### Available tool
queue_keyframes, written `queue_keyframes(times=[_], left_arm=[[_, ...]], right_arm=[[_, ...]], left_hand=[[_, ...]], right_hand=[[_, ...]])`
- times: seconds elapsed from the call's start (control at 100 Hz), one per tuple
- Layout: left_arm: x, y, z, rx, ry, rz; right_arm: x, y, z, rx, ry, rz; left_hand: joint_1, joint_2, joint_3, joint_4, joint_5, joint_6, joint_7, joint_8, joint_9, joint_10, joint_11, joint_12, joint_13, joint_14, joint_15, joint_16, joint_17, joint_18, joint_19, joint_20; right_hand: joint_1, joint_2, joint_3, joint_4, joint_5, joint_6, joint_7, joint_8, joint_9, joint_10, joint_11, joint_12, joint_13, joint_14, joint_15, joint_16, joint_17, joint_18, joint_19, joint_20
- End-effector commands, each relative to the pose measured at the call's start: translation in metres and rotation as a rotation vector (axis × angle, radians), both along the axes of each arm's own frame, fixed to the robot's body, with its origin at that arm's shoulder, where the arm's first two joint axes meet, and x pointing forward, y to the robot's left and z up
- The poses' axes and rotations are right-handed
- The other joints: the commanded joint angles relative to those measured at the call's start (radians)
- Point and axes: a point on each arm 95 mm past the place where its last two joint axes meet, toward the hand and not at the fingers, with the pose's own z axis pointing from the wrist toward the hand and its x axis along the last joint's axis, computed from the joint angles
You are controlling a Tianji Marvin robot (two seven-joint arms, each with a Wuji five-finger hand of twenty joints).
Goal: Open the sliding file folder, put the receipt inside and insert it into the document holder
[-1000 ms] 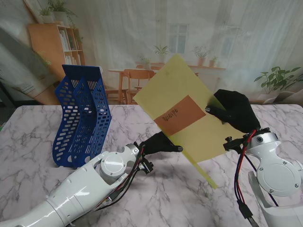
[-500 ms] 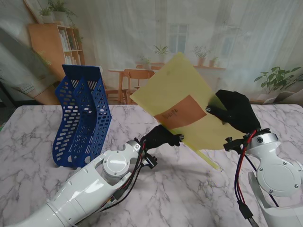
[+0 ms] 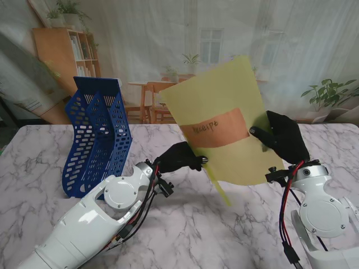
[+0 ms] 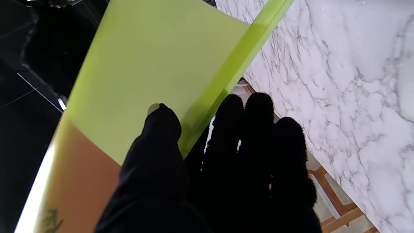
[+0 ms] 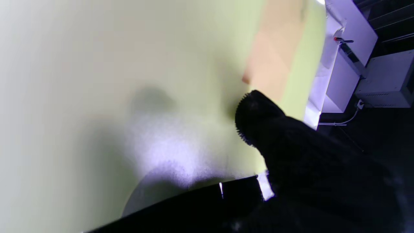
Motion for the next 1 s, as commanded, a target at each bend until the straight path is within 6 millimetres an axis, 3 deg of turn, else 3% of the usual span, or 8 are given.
queue_keyframes(times=[0.0,0.2,0.53,0.63,0.7,0.81,0.91,0.99], left_arm=[[-0.002,0.005,0.001,0.023,-0.016,-0.008],[0.0,0.016,0.002,0.061,-0.025,0.014],[0.004,0.014,0.006,0.065,-0.017,0.027],[0.007,0.015,0.008,0.079,-0.016,0.029],[0.009,0.015,0.009,0.091,-0.014,0.027],[0.014,0.016,0.012,0.107,-0.015,0.024],[0.018,0.018,0.017,0.127,-0.015,0.016],[0.022,0.019,0.022,0.144,-0.017,0.005]], right_arm=[[-0.002,-0.002,-0.021,0.021,0.062,-0.003],[-0.008,-0.007,-0.041,0.159,0.169,0.078],[-0.011,-0.005,-0.061,0.238,0.293,0.154],[-0.01,-0.003,-0.065,0.253,0.309,0.181],[-0.01,-0.001,-0.066,0.28,0.323,0.202],[-0.008,0.0,-0.068,0.312,0.346,0.228],[-0.007,-0.001,-0.067,0.337,0.348,0.249],[-0.006,-0.001,-0.066,0.328,0.338,0.264]], left_hand=[[0.046,0.029,0.092,0.042,0.047,-0.008,0.054,0.055,0.054,-0.003,0.022,0.01,0.046,0.04,0.039,0.023,0.022,-0.074,0.054,0.028],[0.035,0.003,0.127,0.04,0.061,0.022,0.056,0.08,0.098,0.011,0.05,0.027,0.1,0.039,0.073,0.041,0.068,-0.074,0.093,0.043],[0.025,-0.012,0.156,0.039,0.066,0.039,0.062,0.08,0.119,0.019,0.067,0.031,0.126,0.037,0.091,0.042,0.089,-0.066,0.113,0.052],[0.022,-0.016,0.164,0.039,0.068,0.045,0.062,0.078,0.125,0.022,0.071,0.031,0.135,0.038,0.095,0.042,0.097,-0.066,0.117,0.053],[0.021,-0.019,0.172,0.038,0.071,0.047,0.063,0.077,0.13,0.023,0.074,0.031,0.142,0.038,0.097,0.04,0.103,-0.068,0.12,0.054],[0.018,-0.02,0.176,0.036,0.07,0.046,0.064,0.077,0.132,0.021,0.076,0.031,0.145,0.035,0.099,0.039,0.108,-0.067,0.122,0.054],[0.017,-0.02,0.179,0.035,0.07,0.047,0.063,0.077,0.131,0.02,0.077,0.031,0.144,0.035,0.099,0.039,0.106,-0.067,0.121,0.053],[0.015,-0.022,0.182,0.033,0.071,0.048,0.064,0.078,0.131,0.02,0.078,0.031,0.145,0.036,0.1,0.038,0.108,-0.068,0.122,0.054]], right_hand=[[0.097,0.035,0.01,0.047,-0.035,-0.086,0.052,0.03,-0.04,0.008,-0.002,-0.019,0.005,0.002,-0.098,-0.037,-0.03,0.016,-0.022,0.007],[0.117,0.12,-0.05,0.055,-0.149,-0.029,0.113,0.054,-0.387,0.053,-0.24,-0.252,-0.303,0.063,-0.533,-0.138,-0.302,0.087,-0.249,-0.032],[0.069,0.064,-0.064,0.052,-0.265,-0.07,0.109,-0.066,-0.777,0.02,-0.339,-0.322,-0.763,0.123,-0.807,-0.357,-0.65,0.201,-0.584,-0.202],[-0.04,-0.003,-0.058,0.044,-0.315,-0.071,0.044,-0.024,-0.771,0.012,-0.356,-0.332,-0.76,0.119,-0.815,-0.368,-0.656,0.202,-0.602,-0.215],[-0.184,-0.06,-0.002,0.107,-0.293,-0.05,-0.059,0.077,-0.736,0.011,-0.361,-0.333,-0.742,0.122,-0.816,-0.368,-0.656,0.21,-0.615,-0.22],[-0.227,-0.071,-0.212,0.121,-0.303,-0.041,-0.118,0.163,-0.648,0.014,-0.369,-0.334,-0.709,0.133,-0.82,-0.363,-0.664,0.222,-0.642,-0.222],[-0.247,-0.017,-0.466,0.116,-0.343,-0.022,-0.328,0.038,-0.564,-0.001,-0.386,-0.335,-0.695,0.132,-0.833,-0.357,-0.685,0.228,-0.693,-0.217],[-0.254,-0.016,-0.499,0.135,-0.36,-0.003,-0.472,-0.089,-0.502,-0.027,-0.369,-0.323,-0.669,0.131,-0.834,-0.348,-0.669,0.232,-0.7,-0.202]])
